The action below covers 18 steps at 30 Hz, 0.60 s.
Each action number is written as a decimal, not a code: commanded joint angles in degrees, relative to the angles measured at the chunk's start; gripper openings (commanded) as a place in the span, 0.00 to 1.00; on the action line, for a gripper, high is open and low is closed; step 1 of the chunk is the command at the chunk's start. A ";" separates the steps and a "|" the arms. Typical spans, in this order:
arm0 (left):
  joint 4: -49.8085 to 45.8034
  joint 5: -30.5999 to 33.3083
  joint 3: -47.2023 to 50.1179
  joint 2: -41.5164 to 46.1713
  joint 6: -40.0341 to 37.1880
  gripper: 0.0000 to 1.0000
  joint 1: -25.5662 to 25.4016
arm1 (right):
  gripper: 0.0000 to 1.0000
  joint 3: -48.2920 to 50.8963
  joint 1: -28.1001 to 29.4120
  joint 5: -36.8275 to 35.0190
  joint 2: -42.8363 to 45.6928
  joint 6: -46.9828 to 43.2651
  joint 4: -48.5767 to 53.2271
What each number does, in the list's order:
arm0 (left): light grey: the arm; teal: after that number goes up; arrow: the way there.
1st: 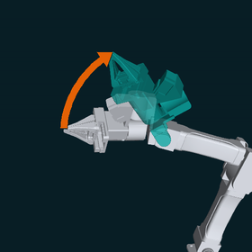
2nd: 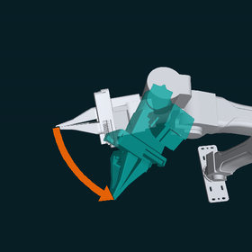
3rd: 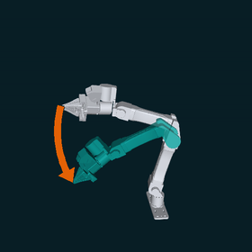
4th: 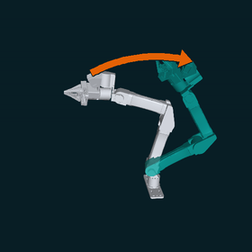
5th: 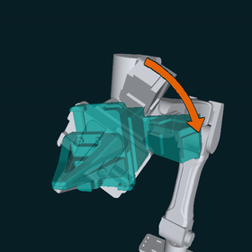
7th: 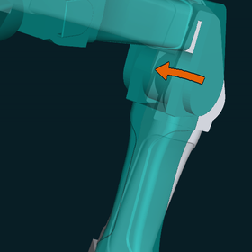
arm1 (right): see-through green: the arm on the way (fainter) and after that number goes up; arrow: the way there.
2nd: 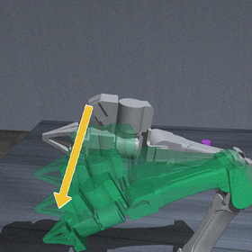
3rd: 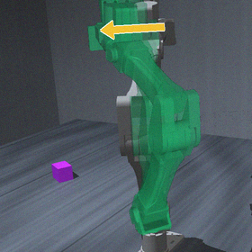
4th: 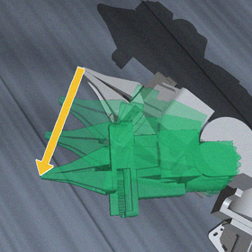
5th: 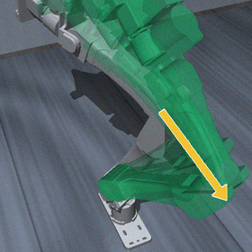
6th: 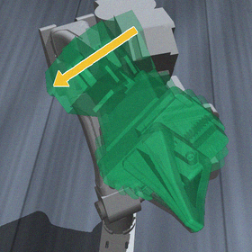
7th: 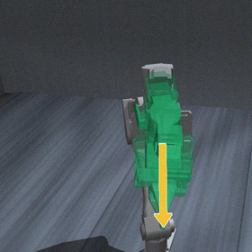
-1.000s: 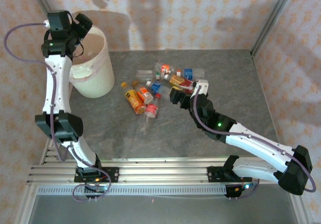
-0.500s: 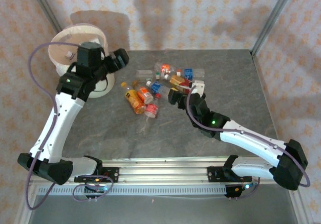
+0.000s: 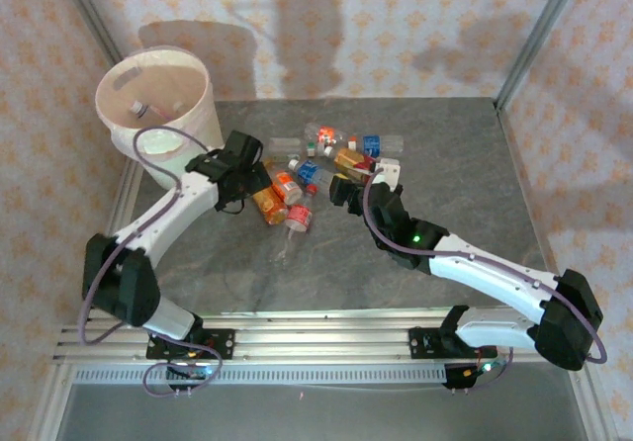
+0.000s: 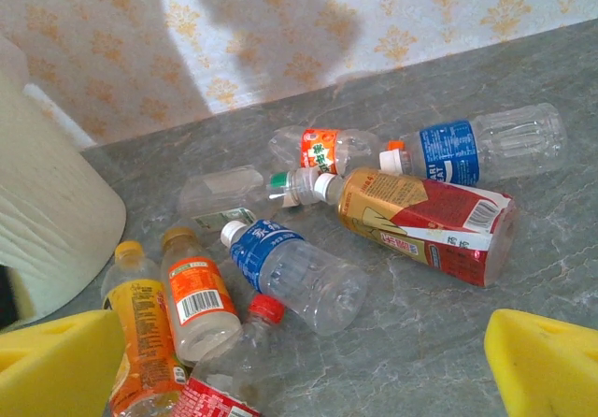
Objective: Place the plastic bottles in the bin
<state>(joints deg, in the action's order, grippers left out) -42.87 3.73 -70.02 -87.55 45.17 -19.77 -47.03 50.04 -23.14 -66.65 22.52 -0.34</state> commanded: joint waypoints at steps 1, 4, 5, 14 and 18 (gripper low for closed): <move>4.89 3.00 -1.41 -5.01 1.37 0.92 -0.01 | 0.99 -1.94 -0.30 -2.44 1.03 1.28 1.97; 7.61 5.13 -2.41 -9.49 2.53 0.90 0.07 | 0.99 -1.78 -0.30 -2.95 2.02 1.75 3.10; 8.32 5.61 -3.03 -10.63 2.69 0.90 0.08 | 0.99 -1.54 -0.30 -3.18 2.44 1.91 3.39; 9.17 7.61 -9.08 -20.91 2.55 0.80 0.53 | 0.99 1.01 -0.30 -3.85 5.98 1.21 1.98; 10.81 7.47 -6.69 -21.26 3.25 0.75 1.17 | 0.99 1.54 -0.30 -4.37 6.70 1.19 2.18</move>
<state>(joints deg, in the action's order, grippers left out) -32.67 8.27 -77.56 -109.01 47.11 -19.46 -46.81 50.04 -25.58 -60.97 23.57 1.87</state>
